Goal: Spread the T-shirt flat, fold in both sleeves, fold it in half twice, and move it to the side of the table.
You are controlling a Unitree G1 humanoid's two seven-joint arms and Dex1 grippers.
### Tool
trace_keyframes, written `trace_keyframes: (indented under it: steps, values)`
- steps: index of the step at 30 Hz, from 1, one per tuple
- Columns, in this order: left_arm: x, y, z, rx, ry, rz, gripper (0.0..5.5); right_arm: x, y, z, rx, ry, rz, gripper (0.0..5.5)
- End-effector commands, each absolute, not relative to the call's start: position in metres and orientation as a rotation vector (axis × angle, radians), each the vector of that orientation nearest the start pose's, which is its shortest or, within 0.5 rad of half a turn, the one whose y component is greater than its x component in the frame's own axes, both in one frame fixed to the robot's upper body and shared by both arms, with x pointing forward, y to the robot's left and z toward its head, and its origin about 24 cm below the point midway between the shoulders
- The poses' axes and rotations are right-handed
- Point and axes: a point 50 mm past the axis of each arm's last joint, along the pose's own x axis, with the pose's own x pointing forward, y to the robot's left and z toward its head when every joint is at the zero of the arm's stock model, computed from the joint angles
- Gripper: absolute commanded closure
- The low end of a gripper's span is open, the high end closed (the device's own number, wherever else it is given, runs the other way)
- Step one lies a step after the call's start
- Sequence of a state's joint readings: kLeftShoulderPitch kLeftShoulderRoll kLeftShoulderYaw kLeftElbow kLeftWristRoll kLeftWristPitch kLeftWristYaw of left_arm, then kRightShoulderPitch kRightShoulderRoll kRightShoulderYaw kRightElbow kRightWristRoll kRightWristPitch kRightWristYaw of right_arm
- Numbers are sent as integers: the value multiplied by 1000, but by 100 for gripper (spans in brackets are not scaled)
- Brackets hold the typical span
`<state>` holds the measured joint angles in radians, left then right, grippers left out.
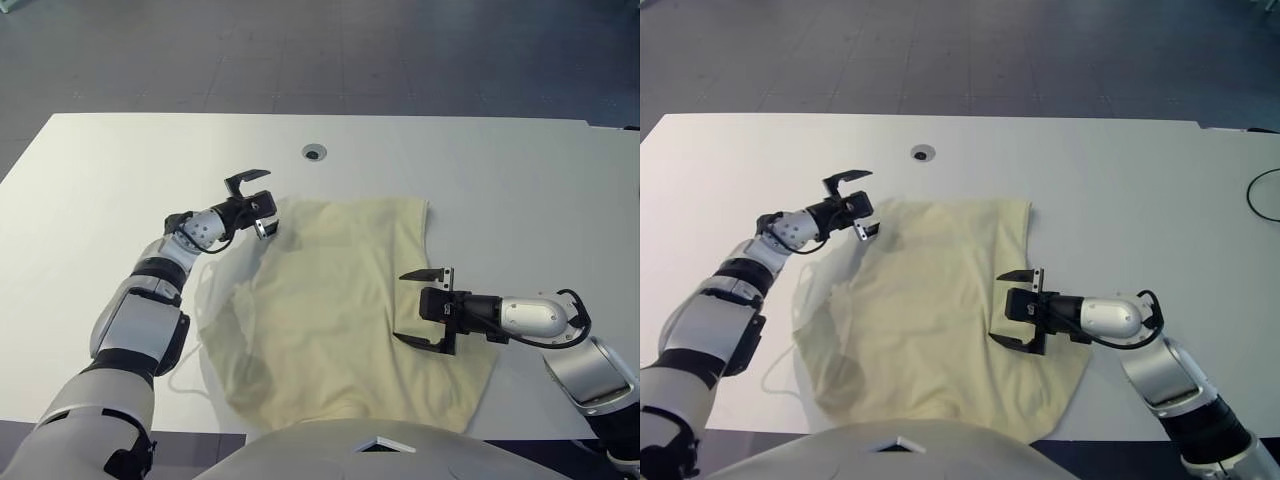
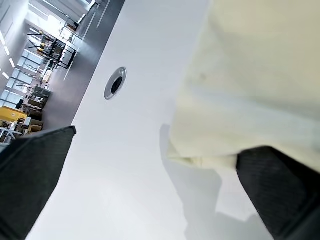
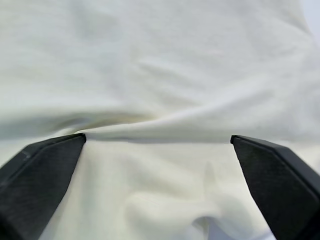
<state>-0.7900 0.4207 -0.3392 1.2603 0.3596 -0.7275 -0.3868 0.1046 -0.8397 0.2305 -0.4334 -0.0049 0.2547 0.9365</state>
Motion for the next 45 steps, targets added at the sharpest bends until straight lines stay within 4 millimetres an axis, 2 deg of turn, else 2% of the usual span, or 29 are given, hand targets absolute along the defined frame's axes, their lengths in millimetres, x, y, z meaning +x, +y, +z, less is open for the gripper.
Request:
trace_keyframes:
  steps: [1, 5, 12, 18, 22, 24, 26, 29, 33, 39, 43, 45]
  values:
    - [350, 166, 33, 956, 80, -735, 12, 190, -188, 68, -760, 460, 1175, 10]
    - [363, 162, 45, 1006, 20, -573, 12, 189, -190, 65, -759, 469, 1168, 10]
    - [379, 178, 79, 901, -148, -211, 12, 187, -192, 61, -763, 480, 1166, 10]
    - [380, 204, 92, 1048, -215, -63, 12, 186, -189, 60, -756, 477, 1172, 10]
    - [379, 218, 102, 1025, -249, 7, 12, 186, -189, 60, -757, 476, 1170, 10]
    - [378, 223, 106, 944, -253, 5, 12, 187, -189, 62, -754, 468, 1161, 10]
    - [376, 223, 108, 845, -257, -44, 12, 188, -189, 67, -746, 455, 1150, 10]
    - [367, 214, 103, 690, -274, -253, 12, 193, -192, 81, -714, 407, 1105, 10]
    - [345, 210, 96, 573, -263, -506, 12, 203, -197, 106, -651, 329, 1038, 10]
    - [285, 220, 99, 513, -139, -763, 12, 207, -205, 124, -623, 295, 1000, 10]
    - [250, 226, 89, 594, 25, -892, 12, 204, -213, 130, -624, 300, 986, 10]
    - [240, 225, 85, 627, 80, -929, 12, 203, -217, 130, -644, 311, 968, 10]
